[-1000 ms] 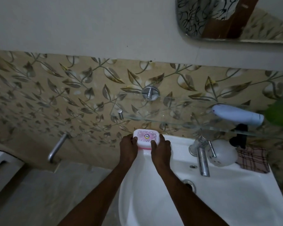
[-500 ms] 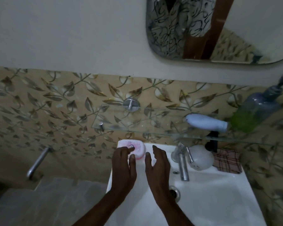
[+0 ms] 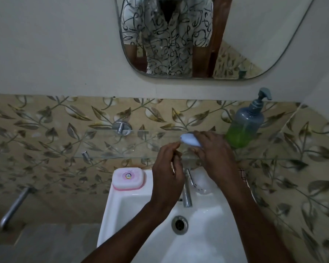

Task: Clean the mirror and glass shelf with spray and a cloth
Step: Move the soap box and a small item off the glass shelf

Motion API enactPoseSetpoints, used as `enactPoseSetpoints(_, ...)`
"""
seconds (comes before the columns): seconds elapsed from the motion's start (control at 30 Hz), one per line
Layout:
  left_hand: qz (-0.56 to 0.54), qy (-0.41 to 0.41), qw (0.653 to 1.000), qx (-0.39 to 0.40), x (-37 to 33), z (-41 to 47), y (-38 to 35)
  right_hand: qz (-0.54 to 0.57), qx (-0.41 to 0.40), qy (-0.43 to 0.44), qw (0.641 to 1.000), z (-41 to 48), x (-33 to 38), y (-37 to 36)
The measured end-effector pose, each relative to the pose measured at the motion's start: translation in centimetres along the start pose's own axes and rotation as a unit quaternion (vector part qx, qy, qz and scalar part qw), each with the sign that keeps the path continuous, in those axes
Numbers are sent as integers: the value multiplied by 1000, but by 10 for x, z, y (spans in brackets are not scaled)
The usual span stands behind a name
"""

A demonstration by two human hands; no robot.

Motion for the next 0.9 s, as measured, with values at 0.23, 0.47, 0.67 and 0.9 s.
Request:
enactPoseSetpoints(0.23, -111, 65, 991, 32, -3, 0, 5, 237, -98, 9, 967, -25, 20, 2)
enactPoseSetpoints(0.47, -154, 134, 978, -31, 3, -15, 40, 570, -55, -131, 810, -70, 62, -38)
enactPoseSetpoints(0.67, -126, 130, 981, -70, 9, -24, 63, 583, -24, -64, 810, -76, 85, -71)
enactPoseSetpoints(0.9, -87, 242, 961, -101, 66, -48, 68, 572, 65, -151, 804, -88, 64, -128)
Point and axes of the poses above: each hand's wrist, its own z-axis towards the middle knuckle, its own y-axis out of the back of the hand, x = y × z, the point moved 2 cm from there along z, towards the middle knuckle, and after that the axes turned 6 degrees about z, right-handed, at the moved point
